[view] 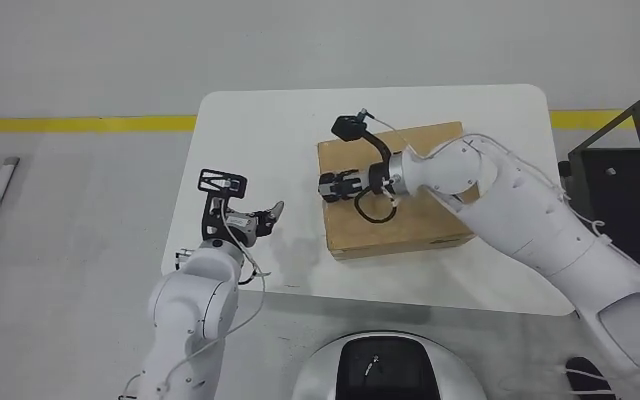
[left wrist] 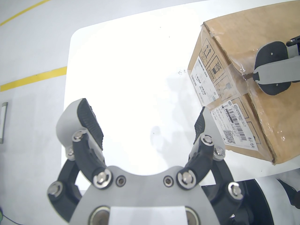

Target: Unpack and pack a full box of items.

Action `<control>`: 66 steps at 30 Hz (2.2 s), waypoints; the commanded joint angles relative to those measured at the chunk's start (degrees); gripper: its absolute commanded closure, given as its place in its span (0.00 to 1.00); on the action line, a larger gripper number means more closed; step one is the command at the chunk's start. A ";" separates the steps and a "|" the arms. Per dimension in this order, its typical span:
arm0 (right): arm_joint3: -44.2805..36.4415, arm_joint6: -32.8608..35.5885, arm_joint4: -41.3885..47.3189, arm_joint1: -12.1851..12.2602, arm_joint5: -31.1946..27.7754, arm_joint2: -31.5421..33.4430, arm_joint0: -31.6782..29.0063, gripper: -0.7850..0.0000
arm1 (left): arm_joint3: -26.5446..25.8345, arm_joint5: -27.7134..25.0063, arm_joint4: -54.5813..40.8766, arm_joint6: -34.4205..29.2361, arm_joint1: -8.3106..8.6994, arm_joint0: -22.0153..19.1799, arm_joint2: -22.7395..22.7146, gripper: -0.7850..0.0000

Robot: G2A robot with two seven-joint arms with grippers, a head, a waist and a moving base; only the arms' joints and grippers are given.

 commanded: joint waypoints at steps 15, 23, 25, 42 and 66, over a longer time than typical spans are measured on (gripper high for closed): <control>-0.41 3.43 -1.80 1.92 0.02 6.78 -3.42 1.00 | 1.63 -1.11 -0.59 -0.13 -0.16 -1.99 1.31 0.00; -2.22 5.55 -3.88 3.42 0.12 10.55 -6.37 1.00 | 2.25 -1.22 -0.80 -0.08 -0.31 -2.94 2.48 0.00; -2.60 5.92 -4.44 3.82 0.27 11.56 -7.21 1.00 | 2.50 -1.28 -0.79 0.06 -0.34 -3.21 2.70 0.00; -6.61 9.62 -7.38 7.11 0.67 20.77 -13.54 1.00 | 4.23 -1.02 -0.97 0.51 -0.82 -5.03 5.85 0.00; -9.27 13.83 -9.85 11.43 0.42 34.11 -20.76 1.00 | 6.02 -0.56 -0.88 0.77 -1.62 -6.67 9.85 0.00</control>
